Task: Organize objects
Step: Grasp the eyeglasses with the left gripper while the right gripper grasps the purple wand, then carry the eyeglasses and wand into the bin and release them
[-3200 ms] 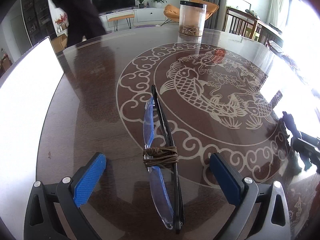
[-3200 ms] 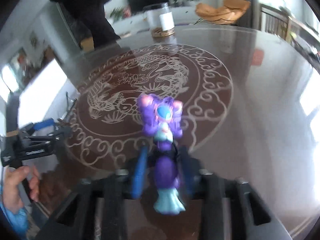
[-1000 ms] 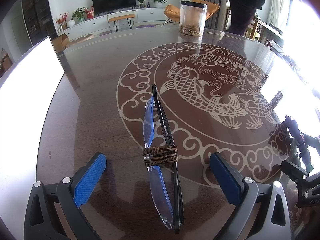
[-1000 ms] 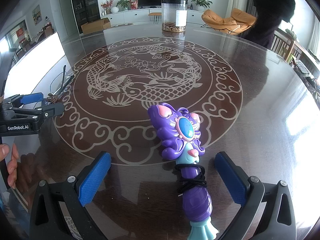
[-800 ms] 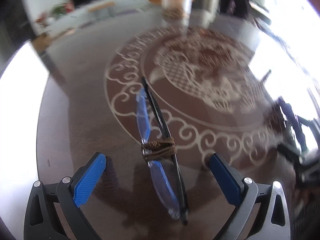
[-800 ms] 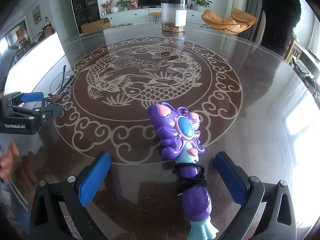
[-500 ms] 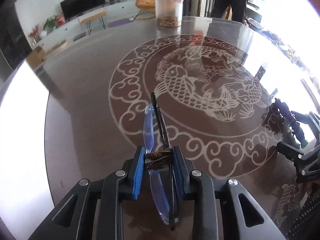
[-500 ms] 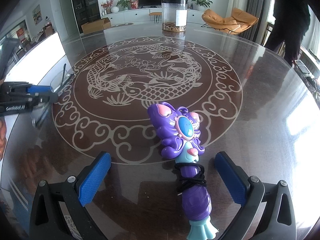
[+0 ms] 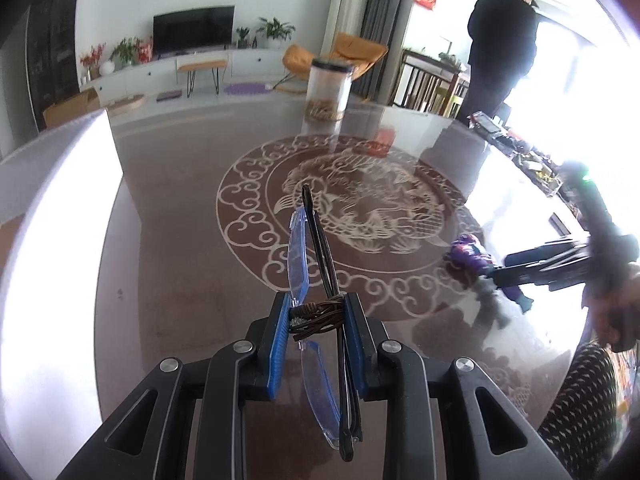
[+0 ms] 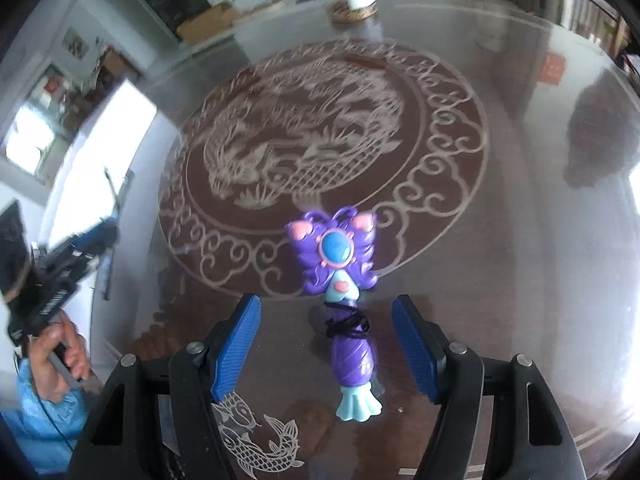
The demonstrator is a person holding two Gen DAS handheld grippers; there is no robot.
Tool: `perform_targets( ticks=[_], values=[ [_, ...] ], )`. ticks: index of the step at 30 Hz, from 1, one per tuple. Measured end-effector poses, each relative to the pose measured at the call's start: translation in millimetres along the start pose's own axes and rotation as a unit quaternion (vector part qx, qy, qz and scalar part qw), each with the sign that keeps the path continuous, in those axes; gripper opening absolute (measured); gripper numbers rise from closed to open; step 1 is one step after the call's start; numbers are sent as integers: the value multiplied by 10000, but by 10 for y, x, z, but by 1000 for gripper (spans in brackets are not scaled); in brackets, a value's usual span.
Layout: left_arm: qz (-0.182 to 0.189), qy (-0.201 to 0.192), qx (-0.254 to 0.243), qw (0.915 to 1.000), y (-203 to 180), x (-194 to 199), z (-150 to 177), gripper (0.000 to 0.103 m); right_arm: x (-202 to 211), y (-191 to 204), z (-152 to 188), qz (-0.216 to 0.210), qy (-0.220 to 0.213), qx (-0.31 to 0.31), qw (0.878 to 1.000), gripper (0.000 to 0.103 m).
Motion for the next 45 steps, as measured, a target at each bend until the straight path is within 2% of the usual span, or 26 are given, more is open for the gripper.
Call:
perform_targets(
  ticks=[1,2,3,5,8,13,16,20,22,24,26,27,28,29,31,32,33,34,37,38,40,42,44,45],
  values=[
    [26,-44,14,10000,-2,70,32,27,-58,34,17,232,8,94,9997,68],
    [46,-71,44,10000,0,114,58,27,-104,55,39,404,17,164,9990,50],
    [87,-129,112,9998,22,203,85,27,-157,71,62,527,43,239,9983,21],
    [142,-203,216,9995,28,324,99,27,-176,74,92,676,-78,273,9973,19],
    [220,-389,385,9983,81,569,165,27,-80,43,147,514,-265,24,9983,19],
    [110,-893,666,9937,345,1231,124,27,309,190,204,-574,-664,-404,9953,19],
    [-187,-1129,853,9898,638,1641,133,27,474,428,187,-1343,-758,-568,9864,19],
    [-887,-1058,1117,9841,1125,2026,315,27,605,1298,141,-2225,-878,-194,9708,19],
    [-1372,-783,1276,9792,1409,2088,488,27,606,1862,156,-2761,-838,8,9575,19],
    [-1632,-467,1446,9748,1652,2082,674,28,581,2465,210,-3204,-689,308,9443,19],
    [-1999,-155,1640,9659,1857,2046,869,30,492,3067,277,-3478,-440,689,9340,19],
    [-2182,58,1725,9605,1946,2009,963,32,438,3290,317,-3506,-341,854,9320,19],
    [-2357,336,1857,9533,2051,1954,1066,44,358,3565,371,-3483,-248,1079,9308,19],
    [-2445,465,1956,9486,2107,1932,1118,66,294,3769,425,-3422,-189,1259,9310,21],
    [-2670,652,2248,9348,2202,1926,1232,94,83,4128,506,-3133,11,1570,9366,38],
    [-2717,610,2328,9318,2204,1945,1268,96,3,4224,533,-2973,52,1645,9405,60],
    [-2811,556,2385,9279,2204,1993,1273,96,-53,4293,561,-2785,14,1725,9448,70],
    [-2952,542,2407,9230,2207,1987,1249,96,-73,4332,591,-2613,-79,1801,9483,70],
    [-3670,526,2668,8896,2221,2068,1176,96,-55,4363,648,-2255,-217,2010,9530,78],
    [-3687,477,2743,8869,2154,2071,1149,96,-55,4367,649,-2150,-245,2044,9547,82],
    [-3431,300,2947,8914,2108,2141,1116,96,-32,4372,645,-1869,-393,2156,9576,83],
    [-3331,267,3182,8872,2067,2189,1083,96,-18,4372,614,-1667,-500,2252,9586,86],
    [-3467,206,3191,8818,2022,2248,1003,96,-33,4372,574,-1523,-576,2331,9587,90],
    [-3827,336,3065,8709,1946,2333,999,96,-24,4357,589,-1458,-604,2373,9585,92]
  ],
)
Point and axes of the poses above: each gripper's, at about its wrist camera, not at the fingertips, and x roughly against the way its jaws point, y to its left, z to its underside, the point moved 1 cm from there along -x, roughly the way its jaws point, and after that the axes turned 10 degrees about -x, right-handed, at the moved point
